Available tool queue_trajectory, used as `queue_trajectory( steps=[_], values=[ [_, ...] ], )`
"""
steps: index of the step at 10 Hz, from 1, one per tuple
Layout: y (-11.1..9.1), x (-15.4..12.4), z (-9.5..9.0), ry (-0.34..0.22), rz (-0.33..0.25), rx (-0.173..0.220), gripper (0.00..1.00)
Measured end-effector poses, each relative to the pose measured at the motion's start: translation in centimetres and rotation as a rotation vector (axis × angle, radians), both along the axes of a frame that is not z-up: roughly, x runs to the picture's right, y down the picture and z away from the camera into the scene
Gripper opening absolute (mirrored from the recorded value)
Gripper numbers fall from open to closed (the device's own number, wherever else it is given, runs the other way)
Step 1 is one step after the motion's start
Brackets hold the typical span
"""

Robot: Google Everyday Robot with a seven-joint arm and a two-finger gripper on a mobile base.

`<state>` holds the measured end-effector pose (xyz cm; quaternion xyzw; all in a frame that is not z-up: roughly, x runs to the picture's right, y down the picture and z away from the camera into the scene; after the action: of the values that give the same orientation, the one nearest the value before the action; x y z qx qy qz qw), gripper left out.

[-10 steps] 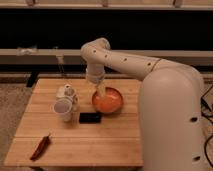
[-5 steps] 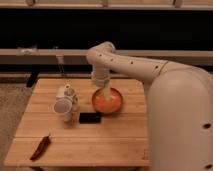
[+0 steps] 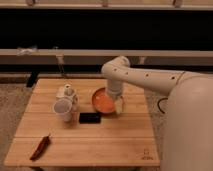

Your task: Pick up the ceramic bowl

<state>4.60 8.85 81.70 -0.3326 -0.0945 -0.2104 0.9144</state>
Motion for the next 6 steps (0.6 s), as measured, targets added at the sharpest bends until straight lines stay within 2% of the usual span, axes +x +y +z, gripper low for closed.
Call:
queue_trajectory(
  steps=[2,6],
  values=[
    [1.8,0.4,1.9,0.036,0.043,-0.014,0.80],
    [3.2,2.3,4.5,0.108,0.135,-0.012,0.80]
  ],
)
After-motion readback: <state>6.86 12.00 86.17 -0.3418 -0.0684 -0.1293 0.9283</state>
